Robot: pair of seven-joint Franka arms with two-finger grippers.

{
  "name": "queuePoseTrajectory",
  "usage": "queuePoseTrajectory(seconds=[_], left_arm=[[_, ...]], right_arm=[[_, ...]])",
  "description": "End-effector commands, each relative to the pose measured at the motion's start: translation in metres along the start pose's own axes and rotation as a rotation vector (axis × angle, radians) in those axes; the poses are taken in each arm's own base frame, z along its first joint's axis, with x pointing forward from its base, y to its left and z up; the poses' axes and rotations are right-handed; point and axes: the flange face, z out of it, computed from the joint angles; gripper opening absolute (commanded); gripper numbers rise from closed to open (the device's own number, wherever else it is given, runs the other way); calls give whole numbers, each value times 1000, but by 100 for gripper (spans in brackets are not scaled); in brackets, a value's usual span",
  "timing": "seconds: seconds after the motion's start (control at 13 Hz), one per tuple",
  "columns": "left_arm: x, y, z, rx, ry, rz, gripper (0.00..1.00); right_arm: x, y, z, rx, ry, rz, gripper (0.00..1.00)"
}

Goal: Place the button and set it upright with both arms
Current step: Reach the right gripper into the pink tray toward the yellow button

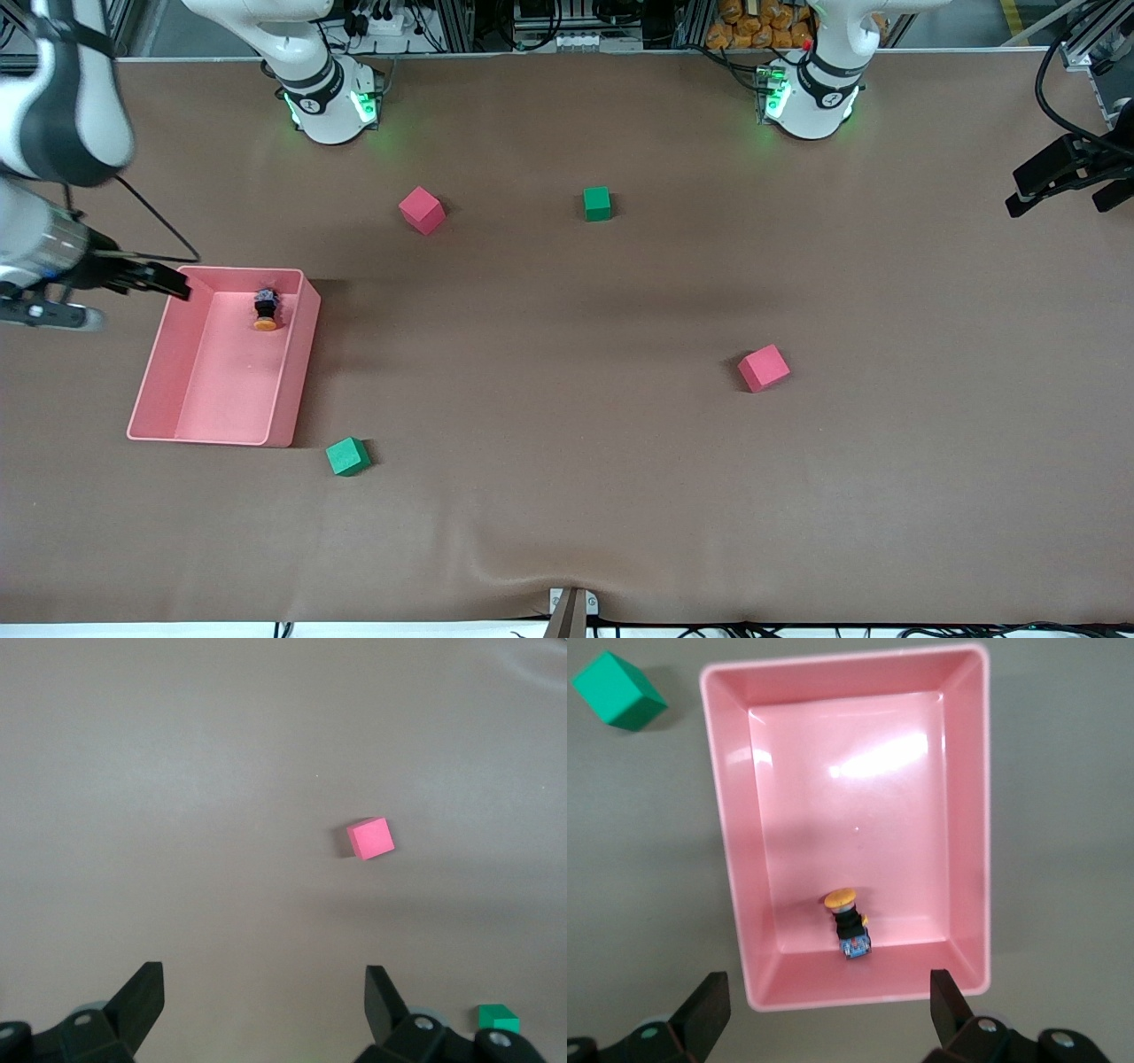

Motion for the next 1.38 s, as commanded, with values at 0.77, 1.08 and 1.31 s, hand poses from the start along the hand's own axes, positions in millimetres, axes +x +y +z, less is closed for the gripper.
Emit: queuePoseTrajectory(seconds=[0.77, 1.08, 1.31], left_arm=[[-3, 0, -6, 2, 1, 5, 100], [-3, -2, -6, 2, 2, 2, 100], [-3, -1, -6, 2, 1, 3, 100]], right_arm=[[-38, 19, 214, -12, -33, -11, 100], [-44, 21, 237, -9, -80, -2, 100], [-48, 19, 247, -7, -100, -3, 100]])
